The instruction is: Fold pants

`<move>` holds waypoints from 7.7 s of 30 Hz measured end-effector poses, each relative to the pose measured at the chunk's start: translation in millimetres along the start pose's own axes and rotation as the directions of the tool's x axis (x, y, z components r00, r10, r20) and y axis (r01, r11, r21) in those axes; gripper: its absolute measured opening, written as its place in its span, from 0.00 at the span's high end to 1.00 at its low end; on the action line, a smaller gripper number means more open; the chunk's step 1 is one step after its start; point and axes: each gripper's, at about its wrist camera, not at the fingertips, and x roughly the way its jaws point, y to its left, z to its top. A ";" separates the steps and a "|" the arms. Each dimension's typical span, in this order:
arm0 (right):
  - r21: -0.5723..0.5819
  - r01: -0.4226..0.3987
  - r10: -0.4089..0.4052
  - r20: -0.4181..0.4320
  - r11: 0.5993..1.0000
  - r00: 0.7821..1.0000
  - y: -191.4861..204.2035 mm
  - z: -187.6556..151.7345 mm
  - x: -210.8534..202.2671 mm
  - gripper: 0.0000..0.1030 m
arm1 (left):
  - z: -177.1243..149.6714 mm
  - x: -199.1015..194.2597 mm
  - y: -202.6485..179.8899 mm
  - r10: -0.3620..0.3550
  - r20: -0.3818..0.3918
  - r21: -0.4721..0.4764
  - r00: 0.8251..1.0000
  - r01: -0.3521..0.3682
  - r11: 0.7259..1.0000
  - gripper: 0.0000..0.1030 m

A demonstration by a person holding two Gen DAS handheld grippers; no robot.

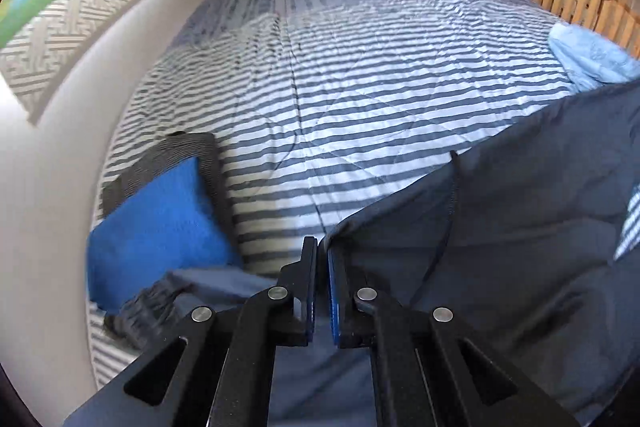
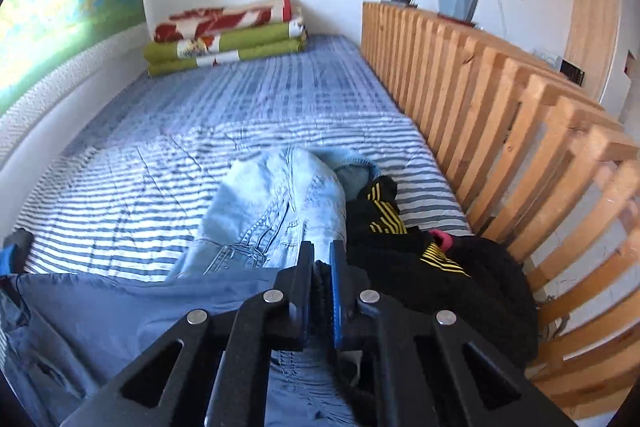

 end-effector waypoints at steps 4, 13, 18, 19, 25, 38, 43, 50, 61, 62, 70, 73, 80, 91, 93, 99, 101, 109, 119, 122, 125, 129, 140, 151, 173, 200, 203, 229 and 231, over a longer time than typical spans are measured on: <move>0.085 -0.051 0.047 0.048 0.995 0.998 -23.0 -33.8 -65.1 0.93 | -42.9 -54.3 -8.3 -0.019 0.046 -0.012 0.999 0.019 1.000 0.96; 0.098 -0.028 0.030 -0.016 0.995 0.999 -43.1 -167.0 -133.2 0.93 | -176.7 -85.9 -45.8 -0.071 -0.029 -0.010 0.997 0.071 0.997 0.96; 0.134 -0.026 0.039 -0.094 0.991 0.995 -53.8 -240.8 -130.9 0.93 | -229.1 -72.2 -37.7 -0.096 -0.103 -0.076 0.990 0.089 0.993 0.93; 0.119 -0.007 0.019 -0.102 0.993 0.995 -53.4 -253.2 -130.0 0.93 | -238.2 -65.6 -35.6 -0.105 -0.134 -0.084 0.985 0.094 0.992 0.92; -0.009 0.046 -0.047 -0.222 0.999 0.974 -56.8 -302.7 -124.2 0.89 | -252.3 -92.5 -49.3 -0.101 -0.102 -0.099 0.990 0.091 0.991 0.76; 0.079 -0.053 0.078 -0.361 0.995 0.929 -52.9 -306.7 -132.8 0.68 | -199.1 -89.9 -334.1 -0.145 -0.035 0.614 0.989 0.135 0.777 0.43; 0.059 -0.165 0.175 -0.408 0.985 0.896 -39.9 -307.0 -134.6 0.65 | -186.8 -59.8 -373.6 -0.138 -0.098 0.653 0.986 0.168 0.738 0.43; -0.128 -0.079 0.007 -0.483 0.989 0.876 -24.2 -316.4 -104.7 0.65 | -183.0 -50.4 -385.1 -0.149 -0.129 0.645 0.980 0.197 0.739 0.75; -0.060 -0.116 0.064 -0.547 0.991 0.835 -46.9 -332.5 -94.9 0.73 | -176.2 -73.6 -362.8 -0.223 -0.135 0.605 0.965 0.259 0.753 0.96; -0.065 -0.112 0.060 -0.538 0.992 0.841 -47.0 -331.0 -98.9 0.77 | -178.4 -78.6 -360.2 -0.225 -0.137 0.594 0.965 0.262 0.761 0.96; -0.176 -0.034 -0.045 -0.428 0.984 0.902 -39.6 -279.4 -133.9 0.81 | -176.9 -118.5 -336.5 -0.303 -0.137 0.550 0.943 0.327 0.769 0.97; -0.258 0.056 -0.146 -0.346 0.964 0.927 -37.5 -247.2 -130.4 0.81 | -189.5 -125.4 -341.5 -0.354 -0.187 0.533 0.916 0.398 0.747 0.97; -0.198 0.057 -0.135 -0.404 0.978 0.905 -49.2 -242.5 -73.9 0.73 | -204.4 -107.0 -344.8 -0.391 -0.320 0.413 0.863 0.498 0.762 0.81; 0.111 0.058 -0.005 -0.428 0.992 0.904 -88.1 -296.0 -101.9 0.64 | -164.0 -90.3 -276.5 -0.401 -0.193 0.273 0.896 0.441 0.855 0.70; 0.078 0.083 -0.038 -0.460 0.994 0.887 -77.6 -303.8 -92.0 0.65 | -172.2 -79.1 -279.5 -0.394 -0.196 0.281 0.898 0.436 0.855 0.70; -0.040 0.188 -0.182 -0.502 0.981 0.845 -62.6 -314.3 -76.8 0.77 | -186.6 -39.1 -315.0 -0.441 -0.256 0.242 0.860 0.499 0.832 0.70; -0.136 0.244 -0.279 -0.481 0.960 0.831 -52.2 -308.8 -79.6 0.76 | -189.0 -50.9 -316.7 -0.471 -0.231 0.246 0.851 0.520 0.818 0.70; -0.270 0.105 -0.187 -0.300 0.957 0.936 43.8 -258.3 -135.6 0.68 | -196.3 -106.5 -172.9 -0.363 0.006 0.051 0.932 0.362 0.931 0.64; -0.442 -0.424 0.248 -0.402 0.790 0.882 278.6 -280.6 -137.6 0.67 | -238.5 -85.0 89.9 -0.104 0.043 -0.572 0.994 0.110 0.813 0.47; -0.525 -0.488 0.246 -0.464 0.698 0.851 343.4 -304.2 -128.3 0.67 | -242.7 -57.7 127.6 -0.152 0.005 -0.682 0.988 0.114 0.723 0.38; -0.576 -0.506 0.227 -0.488 0.642 0.843 391.7 -323.5 -119.0 0.67 | -238.7 -30.8 144.1 -0.154 -0.056 -0.731 0.987 0.065 0.679 0.38; -0.597 -0.550 0.228 -0.530 0.584 0.817 427.5 -343.2 -111.7 0.67 | -227.3 -8.4 159.0 -0.167 -0.083 -0.764 0.982 0.045 0.644 0.38; -0.697 -0.554 0.182 -0.536 0.455 0.824 459.1 -371.2 -97.6 0.73 | -219.3 7.4 167.4 -0.148 -0.078 -0.752 0.986 0.040 0.658 0.79; -0.675 -0.621 0.277 -0.557 0.398 0.783 461.1 -373.6 -122.6 0.61 | -200.2 -7.6 162.1 -0.104 -0.071 -0.722 0.992 0.021 0.691 0.81; -0.799 -0.543 0.199 -0.506 0.260 0.839 441.1 -404.1 -158.0 0.99 | -302.6 -63.9 132.8 -0.142 -0.042 -0.707 0.989 0.071 0.703 0.82; -0.381 -0.690 0.433 -0.568 0.616 0.700 437.8 -264.7 -63.5 0.70 | -234.0 -28.5 126.4 -0.082 -0.095 -0.477 0.992 0.027 0.878 0.58; -0.394 -0.729 0.373 -0.666 0.560 0.646 446.7 -305.2 -49.6 0.70 | -253.9 -2.2 143.1 -0.036 -0.181 -0.491 0.983 -0.059 0.869 0.43; -0.615 -0.555 0.134 -0.594 0.560 0.793 270.4 -363.6 -110.8 0.69 | -229.3 -29.6 -126.3 -0.219 -0.222 0.010 0.950 0.227 0.974 0.45; -0.594 -0.548 0.139 -0.593 0.589 0.793 268.1 -359.6 -105.1 0.69 | -230.3 -30.0 -128.4 -0.219 -0.218 0.008 0.951 0.226 0.974 0.45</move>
